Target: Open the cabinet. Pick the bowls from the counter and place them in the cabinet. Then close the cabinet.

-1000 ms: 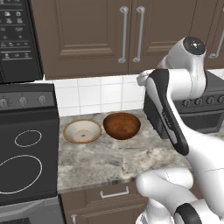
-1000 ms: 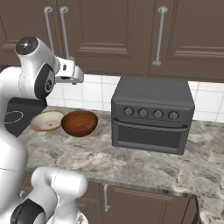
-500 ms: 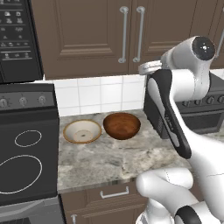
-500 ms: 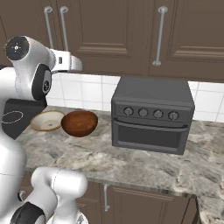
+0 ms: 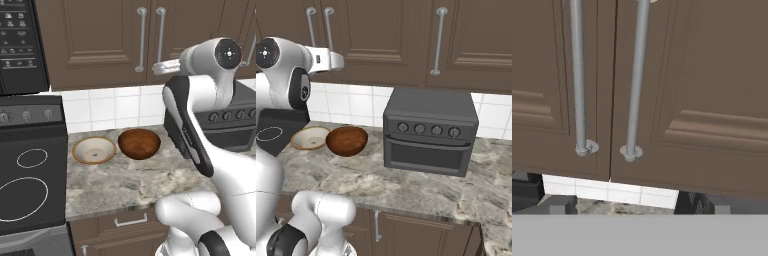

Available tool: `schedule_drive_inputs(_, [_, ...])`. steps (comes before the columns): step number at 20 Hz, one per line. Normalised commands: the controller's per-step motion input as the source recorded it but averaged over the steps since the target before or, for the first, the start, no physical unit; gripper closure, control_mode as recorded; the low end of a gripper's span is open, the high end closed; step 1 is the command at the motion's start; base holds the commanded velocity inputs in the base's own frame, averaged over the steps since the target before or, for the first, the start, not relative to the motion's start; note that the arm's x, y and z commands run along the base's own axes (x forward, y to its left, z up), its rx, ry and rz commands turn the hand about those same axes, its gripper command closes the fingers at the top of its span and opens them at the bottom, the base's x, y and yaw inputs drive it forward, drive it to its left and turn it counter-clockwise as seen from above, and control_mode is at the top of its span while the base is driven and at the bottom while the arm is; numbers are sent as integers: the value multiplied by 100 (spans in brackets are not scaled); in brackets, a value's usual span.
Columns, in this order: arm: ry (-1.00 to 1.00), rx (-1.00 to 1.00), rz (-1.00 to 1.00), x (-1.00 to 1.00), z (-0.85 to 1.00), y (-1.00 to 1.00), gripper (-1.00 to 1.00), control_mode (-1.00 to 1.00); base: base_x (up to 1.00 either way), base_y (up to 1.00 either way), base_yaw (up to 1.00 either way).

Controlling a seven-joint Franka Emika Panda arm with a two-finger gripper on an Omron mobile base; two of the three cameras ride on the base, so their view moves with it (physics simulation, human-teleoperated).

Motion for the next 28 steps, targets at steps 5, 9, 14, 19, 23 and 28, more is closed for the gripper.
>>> schedule_drive_inputs(5, [0,0,0,12,11,19,-100,-100,0,0,0])
schedule_drive_inputs(9, [-1,0,0,20,5,1,-100,-100,0,0,0])
schedule_drive_inputs(14, [-5,0,0,20,0,0,-100,-100,0,0,0])
schedule_drive_inputs(19, [-9,0,1,26,0,0,-100,-100,0,0,0])
schedule_drive_inputs(23, [-9,0,1,36,0,0,-100,-100,0,0,0])
schedule_drive_inputs(28, [-4,0,2,48,-2,-2,-100,-100,0,0,0])
